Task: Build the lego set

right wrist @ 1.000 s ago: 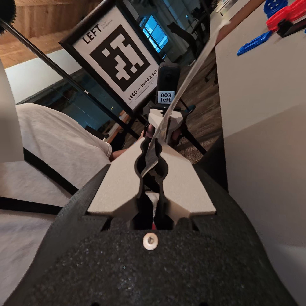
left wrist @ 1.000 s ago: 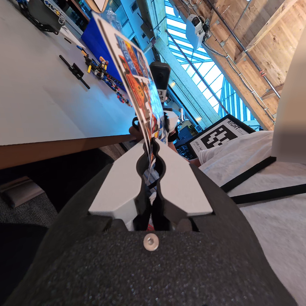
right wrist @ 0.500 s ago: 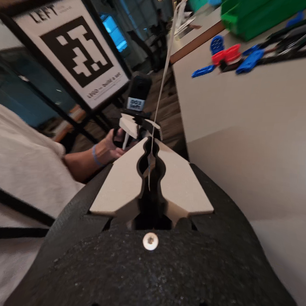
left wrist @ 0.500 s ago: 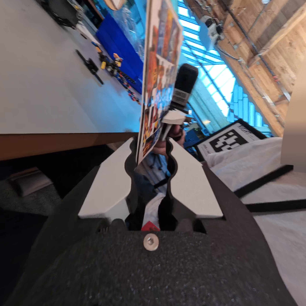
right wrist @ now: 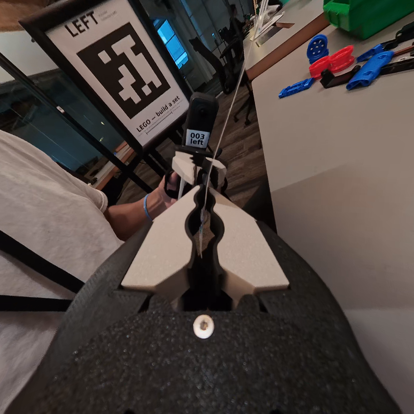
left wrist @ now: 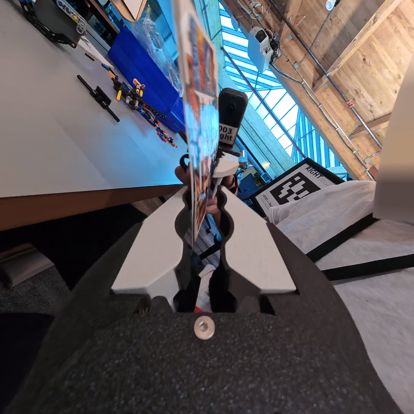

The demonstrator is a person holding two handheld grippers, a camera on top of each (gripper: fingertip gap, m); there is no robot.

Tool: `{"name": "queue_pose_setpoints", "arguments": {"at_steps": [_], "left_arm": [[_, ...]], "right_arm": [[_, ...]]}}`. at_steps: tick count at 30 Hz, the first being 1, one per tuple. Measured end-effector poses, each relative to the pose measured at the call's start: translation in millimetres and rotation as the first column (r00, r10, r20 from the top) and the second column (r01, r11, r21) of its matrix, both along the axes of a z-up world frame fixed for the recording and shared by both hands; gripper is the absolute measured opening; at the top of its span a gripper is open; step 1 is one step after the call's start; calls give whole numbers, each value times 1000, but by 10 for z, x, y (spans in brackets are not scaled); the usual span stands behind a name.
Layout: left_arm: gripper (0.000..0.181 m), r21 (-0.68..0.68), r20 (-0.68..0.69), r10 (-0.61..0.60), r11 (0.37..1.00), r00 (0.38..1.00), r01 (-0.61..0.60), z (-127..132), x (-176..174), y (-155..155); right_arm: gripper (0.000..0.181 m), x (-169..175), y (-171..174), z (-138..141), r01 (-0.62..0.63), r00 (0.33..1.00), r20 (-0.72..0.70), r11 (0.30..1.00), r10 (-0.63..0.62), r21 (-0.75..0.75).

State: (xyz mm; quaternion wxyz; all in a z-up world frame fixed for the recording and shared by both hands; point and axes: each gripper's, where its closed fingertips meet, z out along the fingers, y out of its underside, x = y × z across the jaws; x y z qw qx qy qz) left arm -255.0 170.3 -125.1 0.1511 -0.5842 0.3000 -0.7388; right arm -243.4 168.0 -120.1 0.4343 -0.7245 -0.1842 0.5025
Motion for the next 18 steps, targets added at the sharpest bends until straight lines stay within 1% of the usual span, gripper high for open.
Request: {"name": "queue_pose_setpoints", "arguments": {"at_steps": [4, 6, 7, 8, 9, 11, 13, 16, 18], "left_arm": [[18, 13, -25, -16, 1000, 1000, 17, -34, -19, 7], [18, 22, -40, -45, 999, 998, 46, -40, -48, -9], [16, 35, -49, -59, 998, 997, 61, -45, -62, -27], [9, 54, -54, -71, 996, 996, 74, -48, -74, -47], [1, 74, -61, -77, 994, 995, 81, -52, -80, -65], [0, 88, -57, -81, 992, 995, 86, -34, -88, -77], [0, 68, -14, -80, 994, 997, 80, 42, -109, -54], [0, 26, 77, -36, 999, 996, 35, 167, -155, 41], [0, 9, 129, 24, 1000, 991, -25, 225, -165, 114]], "right_arm": [[0, -47, -57, -78, -35, 993, 114, 999, 30, 41], [0, -60, -94, -106, -66, 986, 152, 997, 60, 37], [0, -63, -109, -116, -80, 984, 160, 996, 75, 25], [0, -58, -110, -117, -84, 984, 162, 996, 80, 18], [0, -53, -113, -102, -87, 985, 150, 996, 84, 13], [1, -50, -138, -40, -106, 990, 93, 994, 106, -3], [7, -27, -150, 0, -114, 992, 44, 993, 115, -17], [11, 41, -137, 36, -101, 995, 2, 995, 101, -23], [14, 54, -129, 68, -102, 994, -37, 994, 100, -36]]}}
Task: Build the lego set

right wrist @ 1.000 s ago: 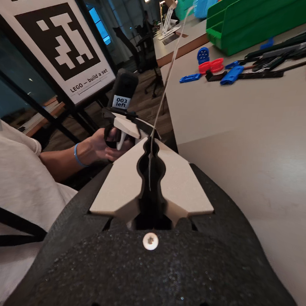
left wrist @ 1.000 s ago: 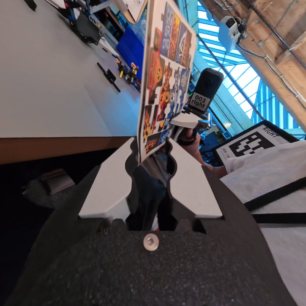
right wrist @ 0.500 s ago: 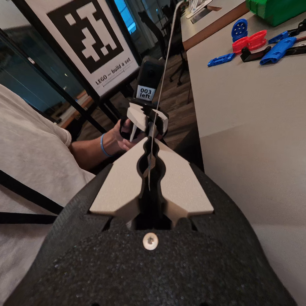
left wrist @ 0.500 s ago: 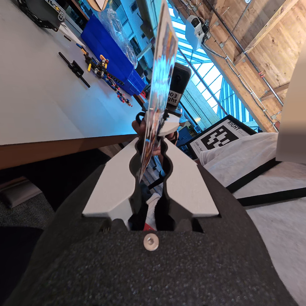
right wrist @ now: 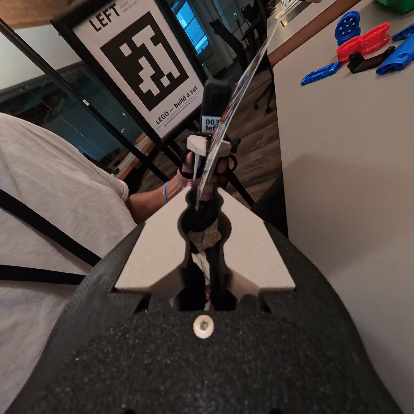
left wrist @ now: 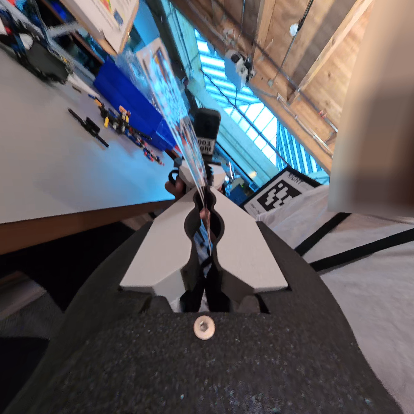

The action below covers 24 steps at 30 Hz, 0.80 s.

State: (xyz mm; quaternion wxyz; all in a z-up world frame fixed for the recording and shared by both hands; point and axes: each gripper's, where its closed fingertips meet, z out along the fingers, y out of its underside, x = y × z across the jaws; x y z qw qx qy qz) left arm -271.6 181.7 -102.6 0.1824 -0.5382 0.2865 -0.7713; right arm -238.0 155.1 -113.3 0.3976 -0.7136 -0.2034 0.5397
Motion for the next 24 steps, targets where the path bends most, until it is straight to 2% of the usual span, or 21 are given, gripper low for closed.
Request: {"name": "queue_pose_setpoints", "arguments": {"at_steps": [5, 9, 10, 12, 15, 17, 19, 21, 22, 24], "left_arm": [[0, -34, 135, 217, 976, 967, -214, 142, -10, 180], [0, 27, 136, 235, 970, 962, -241, 132, 103, 46], [0, 44, 128, 230, 970, 965, -237, 120, 130, 10], [0, 97, 89, 229, 967, 969, -237, 74, 131, -6], [47, 257, -73, 283, 932, 956, -256, -91, -94, 225], [58, 422, -164, 344, 871, 924, -250, -115, -366, 471], [58, 568, -217, 323, 809, 921, -150, 48, -509, 547], [62, 647, -310, 210, 761, 927, 45, 192, -436, 399], [62, 670, -367, 148, 727, 919, 151, 206, -353, 285], [63, 693, -467, 37, 636, 884, 340, 139, -171, 52]], "right_arm": [[20, -112, 81, 32, 44, 993, -111, 998, -48, -42], [15, -85, 189, 124, 101, 955, -271, 990, -123, -93], [1, -64, 189, 146, 103, 950, -285, 991, -124, -88], [0, -13, 171, 178, 102, 958, -265, 993, -113, -56], [0, 171, 166, 307, 106, 980, -172, 994, -99, 32], [0, 249, 88, 368, 21, 999, -51, 998, -18, 62], [0, 272, -41, 269, -114, 984, 137, 993, 109, 31], [0, 281, -155, 107, -250, 917, 319, 968, 239, -7], [0, 274, -182, 55, -305, 883, 370, 952, 290, -18], [0, 222, -270, 20, -423, 824, 381, 903, 419, -77]]}}
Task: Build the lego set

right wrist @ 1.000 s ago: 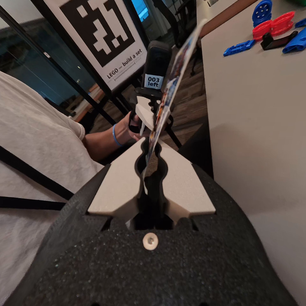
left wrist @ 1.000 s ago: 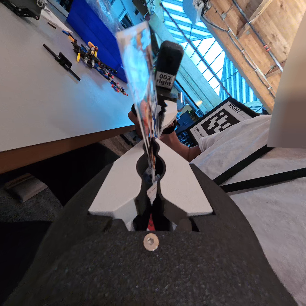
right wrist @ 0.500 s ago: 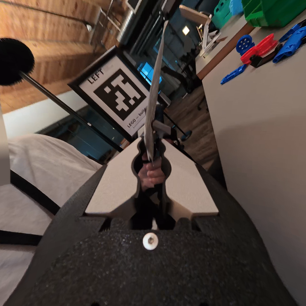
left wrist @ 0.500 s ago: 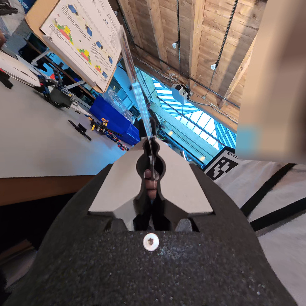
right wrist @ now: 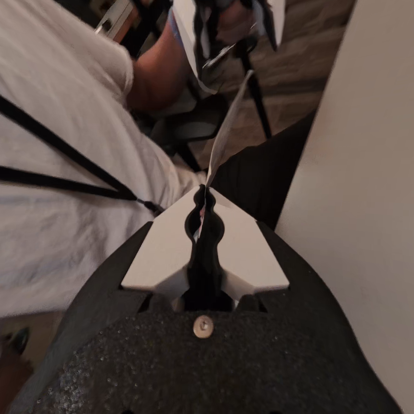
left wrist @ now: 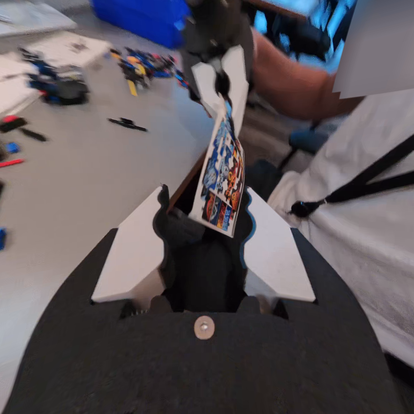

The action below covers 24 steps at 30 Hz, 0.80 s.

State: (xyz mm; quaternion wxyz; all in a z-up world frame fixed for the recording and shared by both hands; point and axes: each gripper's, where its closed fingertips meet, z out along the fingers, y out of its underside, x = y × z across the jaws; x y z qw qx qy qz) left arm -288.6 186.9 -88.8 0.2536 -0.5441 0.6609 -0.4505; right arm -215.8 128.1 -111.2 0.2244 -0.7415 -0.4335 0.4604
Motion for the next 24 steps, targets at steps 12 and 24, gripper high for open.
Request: {"name": "queue_pose_setpoints", "arguments": {"at_steps": [12, 24], "left_arm": [[27, -333, -66, -416, 866, 907, 373, -264, 427, -636], [5, -335, -87, -401, 874, 912, 353, -534, 532, -772]], "right_arm": [[0, -67, -171, -213, -197, 965, 172, 980, 197, -14], [0, -7, -155, -308, -183, 963, 192, 982, 187, -37]]}}
